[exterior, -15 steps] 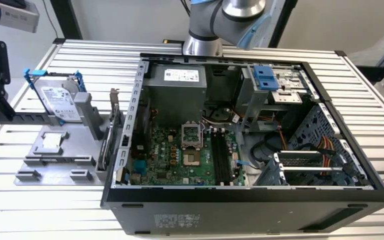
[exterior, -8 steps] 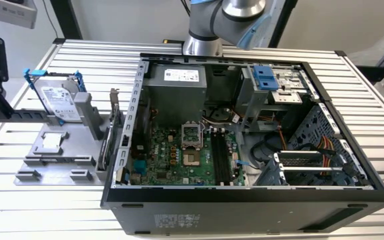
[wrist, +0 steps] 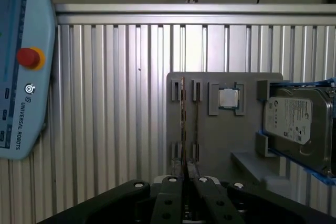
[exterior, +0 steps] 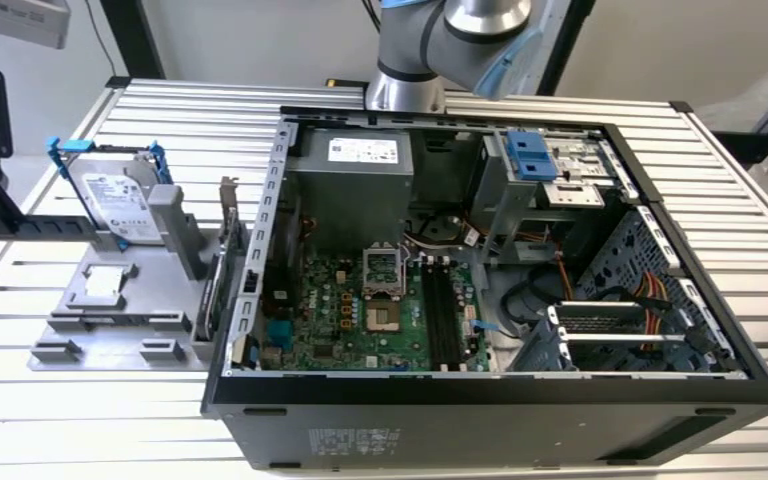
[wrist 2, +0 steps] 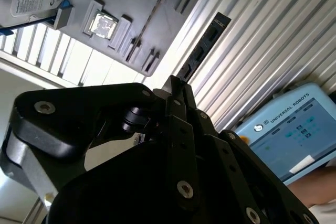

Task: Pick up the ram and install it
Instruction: 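Pick up the ram and move it above insertion slot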

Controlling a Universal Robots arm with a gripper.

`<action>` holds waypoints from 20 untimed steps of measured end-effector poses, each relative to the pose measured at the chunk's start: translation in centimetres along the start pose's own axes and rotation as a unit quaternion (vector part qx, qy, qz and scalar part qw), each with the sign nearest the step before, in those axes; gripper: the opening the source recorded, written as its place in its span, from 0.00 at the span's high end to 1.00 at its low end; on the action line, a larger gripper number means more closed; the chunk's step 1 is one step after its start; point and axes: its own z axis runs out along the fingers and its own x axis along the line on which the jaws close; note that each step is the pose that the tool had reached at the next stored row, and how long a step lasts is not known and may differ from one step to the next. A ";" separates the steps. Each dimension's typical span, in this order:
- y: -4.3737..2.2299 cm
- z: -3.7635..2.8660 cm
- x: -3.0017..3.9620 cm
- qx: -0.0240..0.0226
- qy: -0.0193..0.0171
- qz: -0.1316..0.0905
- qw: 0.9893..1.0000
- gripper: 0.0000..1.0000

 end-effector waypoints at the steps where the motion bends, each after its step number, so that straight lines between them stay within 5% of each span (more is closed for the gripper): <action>1: 0.00 -0.06 0.00 0.000 0.000 0.000 1.000 1.00; 20: 0.01 -1.41 0.00 0.000 0.000 0.000 1.000 1.00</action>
